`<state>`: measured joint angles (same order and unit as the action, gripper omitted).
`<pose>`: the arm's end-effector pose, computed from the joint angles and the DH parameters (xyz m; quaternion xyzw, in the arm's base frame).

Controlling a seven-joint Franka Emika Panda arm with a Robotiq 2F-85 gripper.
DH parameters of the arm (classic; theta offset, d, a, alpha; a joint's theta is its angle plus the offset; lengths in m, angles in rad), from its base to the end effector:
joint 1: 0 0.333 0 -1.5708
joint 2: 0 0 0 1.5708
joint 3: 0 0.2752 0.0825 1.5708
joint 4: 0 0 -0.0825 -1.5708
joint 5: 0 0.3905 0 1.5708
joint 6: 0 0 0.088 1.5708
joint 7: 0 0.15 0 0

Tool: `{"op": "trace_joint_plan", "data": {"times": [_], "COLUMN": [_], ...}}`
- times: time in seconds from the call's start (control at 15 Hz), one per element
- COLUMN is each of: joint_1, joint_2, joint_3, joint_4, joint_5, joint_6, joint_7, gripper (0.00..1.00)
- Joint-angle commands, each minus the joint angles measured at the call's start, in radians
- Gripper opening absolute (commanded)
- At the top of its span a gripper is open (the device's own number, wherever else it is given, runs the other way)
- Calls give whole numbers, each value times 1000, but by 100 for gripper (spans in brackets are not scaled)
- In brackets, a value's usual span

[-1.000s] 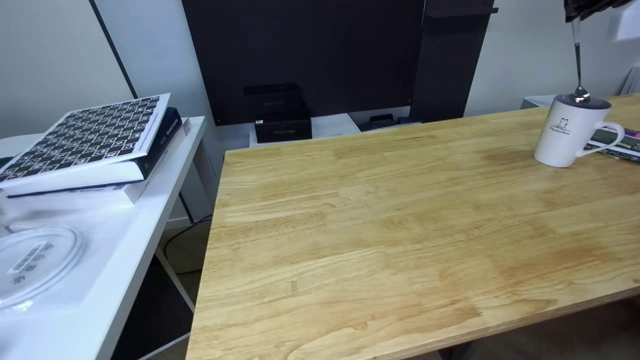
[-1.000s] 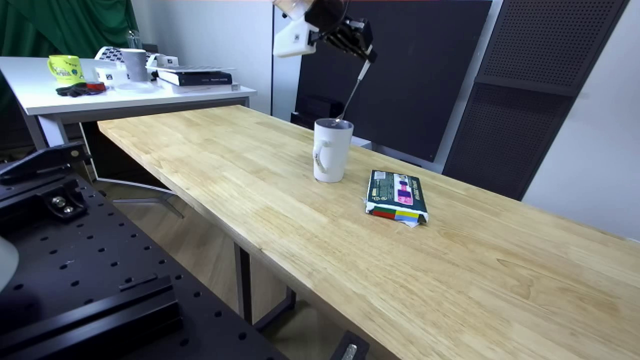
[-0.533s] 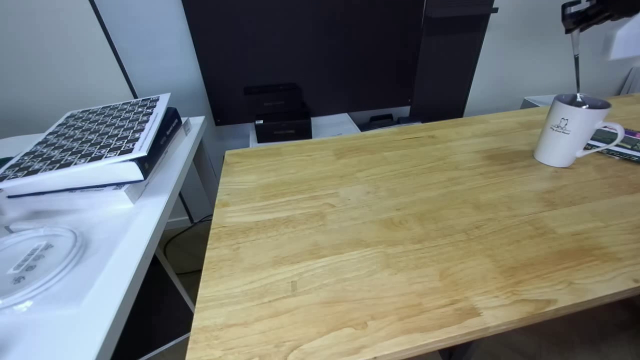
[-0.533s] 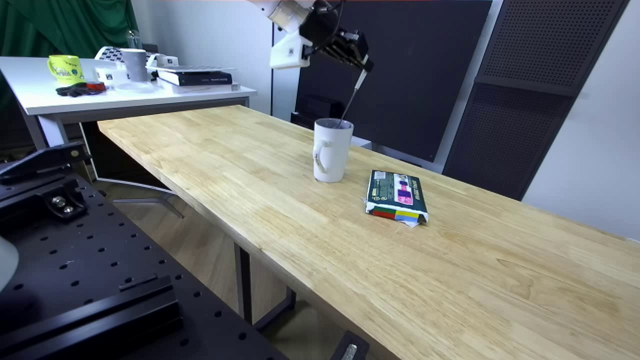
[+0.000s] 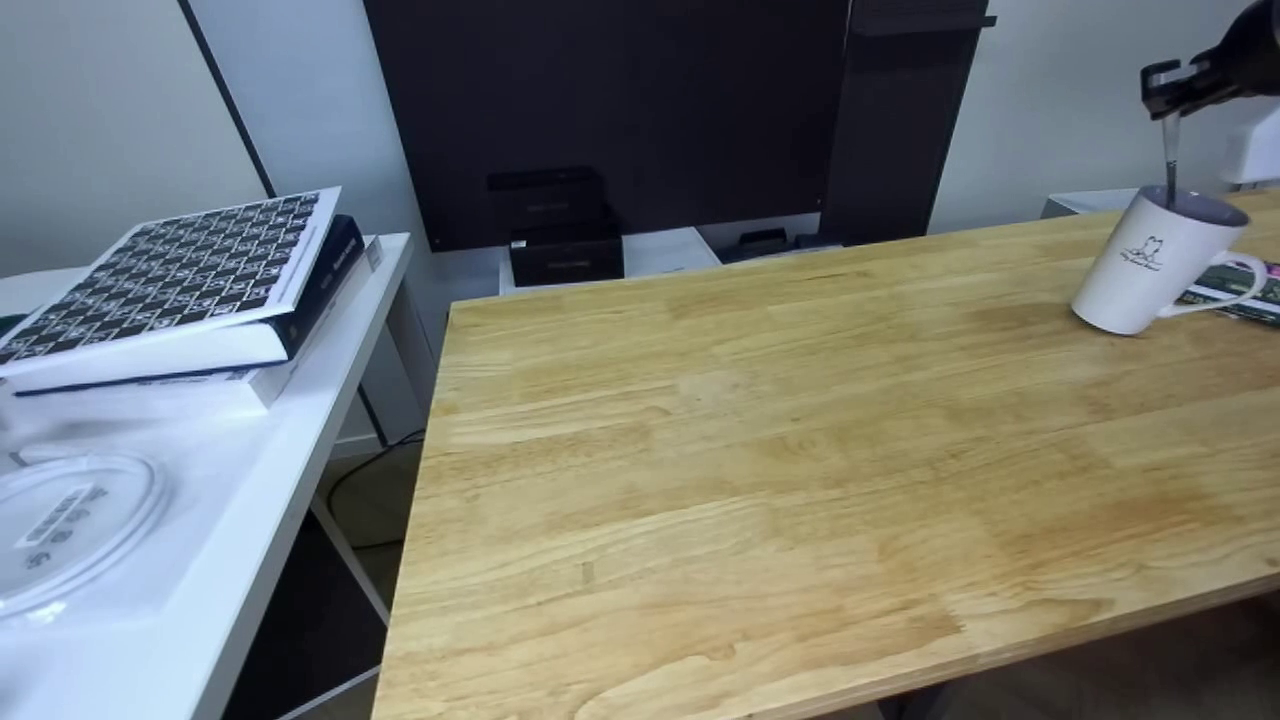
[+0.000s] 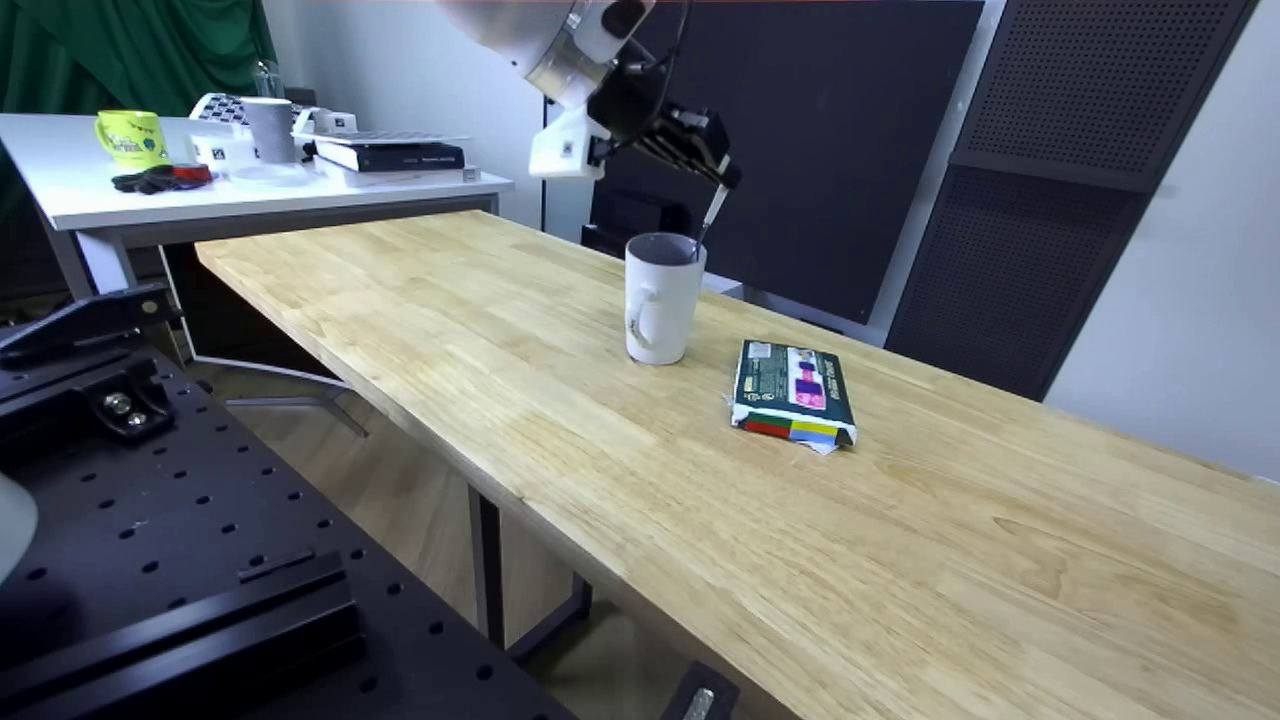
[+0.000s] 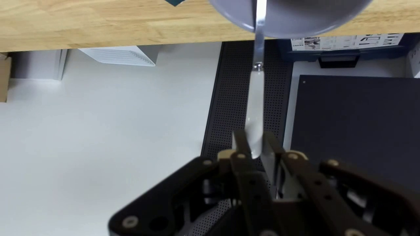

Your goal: Put the spoon inside the white mug on the table

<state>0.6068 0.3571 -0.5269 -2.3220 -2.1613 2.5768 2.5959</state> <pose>0.5139 0.0127 0.1224 0.8521 -0.1642 0.4613 0.1849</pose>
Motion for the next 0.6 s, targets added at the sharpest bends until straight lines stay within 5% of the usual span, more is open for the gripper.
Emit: {"op": "trace_joint_plan", "data": {"times": [0.0, 0.27, 0.53], "joint_1": [-202, -424, -549], "joint_2": [-39, -42, -49], "joint_3": [189, 407, 523], "joint_4": [-7, 29, 73], "joint_5": [10, 46, 136], "joint_6": [-40, -50, -8], "joint_7": [-52, -120, -228], "gripper": [47, 75, 99]}}
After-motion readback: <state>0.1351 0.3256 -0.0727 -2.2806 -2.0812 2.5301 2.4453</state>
